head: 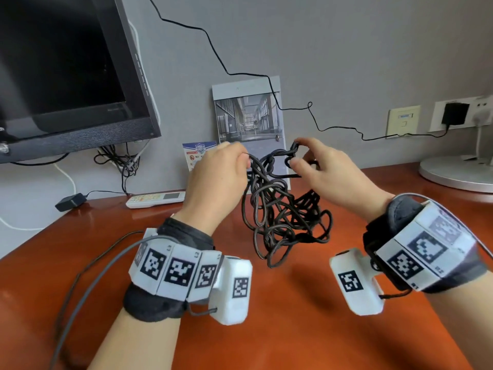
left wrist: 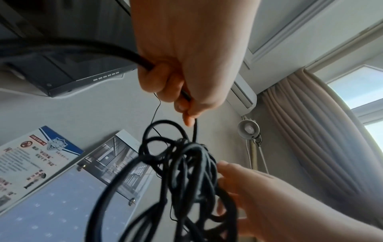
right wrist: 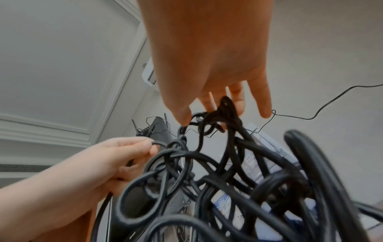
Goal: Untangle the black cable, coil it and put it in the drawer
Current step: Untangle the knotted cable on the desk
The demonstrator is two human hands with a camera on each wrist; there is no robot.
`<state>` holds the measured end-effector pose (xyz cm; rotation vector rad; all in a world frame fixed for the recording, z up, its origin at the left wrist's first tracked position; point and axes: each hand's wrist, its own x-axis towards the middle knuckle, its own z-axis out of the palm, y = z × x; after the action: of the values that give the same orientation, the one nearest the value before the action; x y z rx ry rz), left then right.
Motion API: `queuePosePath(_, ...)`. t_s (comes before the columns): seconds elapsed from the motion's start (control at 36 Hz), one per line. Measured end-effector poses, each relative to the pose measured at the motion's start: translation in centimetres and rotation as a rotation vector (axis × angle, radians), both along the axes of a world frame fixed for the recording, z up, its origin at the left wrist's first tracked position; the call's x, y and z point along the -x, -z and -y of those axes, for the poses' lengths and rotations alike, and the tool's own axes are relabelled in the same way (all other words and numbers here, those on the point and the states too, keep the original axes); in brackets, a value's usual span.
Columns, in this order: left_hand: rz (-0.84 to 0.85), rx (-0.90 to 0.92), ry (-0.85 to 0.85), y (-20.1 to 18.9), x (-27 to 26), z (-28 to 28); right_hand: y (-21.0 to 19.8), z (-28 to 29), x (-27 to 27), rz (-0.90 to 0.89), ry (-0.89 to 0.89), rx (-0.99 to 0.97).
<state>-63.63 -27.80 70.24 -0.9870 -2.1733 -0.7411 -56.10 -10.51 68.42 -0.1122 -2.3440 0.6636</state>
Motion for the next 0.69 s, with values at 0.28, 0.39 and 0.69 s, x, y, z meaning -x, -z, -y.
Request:
queuePosePath(0.28, -0.015, -0.139, 0.02, -0.4, -0.1, -0.1, -0.9, 2.6, -0.8, -0.102, -0.055, -0.289)
queuePosePath(0.39, 0.008, -0.176, 0.049, -0.7, -0.5, -0.1, -0.6, 2.7, -0.7, -0.052, 0.027, -0.373)
queuePosePath(0.69, 0.034, -0.081, 0.042, -1.4, -1.3, 0.6, 0.8, 3.1, -0.1, 0.128, -0.031, -0.435)
